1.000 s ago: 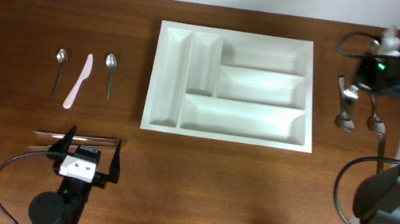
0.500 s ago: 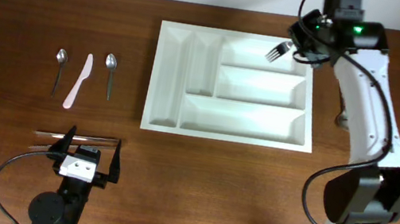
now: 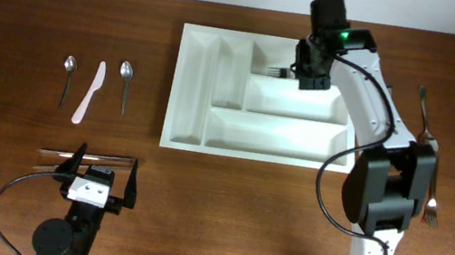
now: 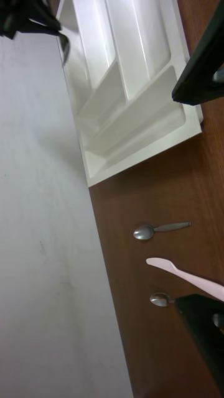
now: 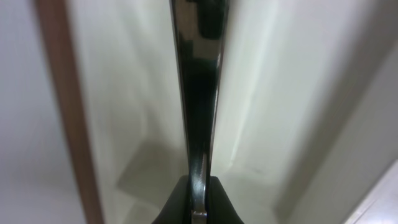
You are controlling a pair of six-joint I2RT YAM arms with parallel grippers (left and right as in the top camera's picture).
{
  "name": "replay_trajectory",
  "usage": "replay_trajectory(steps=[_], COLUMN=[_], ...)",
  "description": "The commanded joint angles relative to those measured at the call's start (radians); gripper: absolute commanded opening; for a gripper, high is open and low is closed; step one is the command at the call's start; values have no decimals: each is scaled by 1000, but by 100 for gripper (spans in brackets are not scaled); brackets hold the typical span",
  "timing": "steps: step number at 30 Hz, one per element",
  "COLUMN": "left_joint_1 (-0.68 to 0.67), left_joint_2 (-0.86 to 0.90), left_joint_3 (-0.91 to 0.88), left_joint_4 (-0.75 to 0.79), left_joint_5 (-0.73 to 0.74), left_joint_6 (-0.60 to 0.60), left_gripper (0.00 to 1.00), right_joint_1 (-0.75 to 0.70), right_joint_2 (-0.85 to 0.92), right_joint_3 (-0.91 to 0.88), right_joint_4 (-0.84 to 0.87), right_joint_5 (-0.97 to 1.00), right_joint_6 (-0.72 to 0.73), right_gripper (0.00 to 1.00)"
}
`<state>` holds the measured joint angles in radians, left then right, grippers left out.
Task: Pack container
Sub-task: 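Lift the fork and carry it over the tray's upper-right compartment, then lower the fork into the compartment and open the right gripper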
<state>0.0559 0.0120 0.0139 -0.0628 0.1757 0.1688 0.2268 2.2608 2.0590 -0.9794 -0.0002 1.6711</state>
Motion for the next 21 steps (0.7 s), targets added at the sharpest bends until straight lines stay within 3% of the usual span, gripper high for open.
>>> replay_trajectory(steps=[1, 11, 18, 21], left_joint_1=[6, 6, 6, 6], left_joint_2=[-7, -7, -7, -7], left_joint_3=[-5, -5, -5, -5], left_joint_4=[-2, -2, -2, -2], left_joint_5=[-7, -7, -7, -7], left_joint_6=[13, 13, 13, 13], left_gripper=[99, 99, 99, 99], right_joint_1=[15, 14, 14, 11], right_joint_2=[11, 19, 19, 19], right_joint_3=[16, 16, 16, 16], right_joint_4=[-22, -64, -156, -173], right_joint_5=[2, -2, 63, 106], right_joint_6=[130, 302, 290, 190], right_gripper=[5, 8, 10, 11])
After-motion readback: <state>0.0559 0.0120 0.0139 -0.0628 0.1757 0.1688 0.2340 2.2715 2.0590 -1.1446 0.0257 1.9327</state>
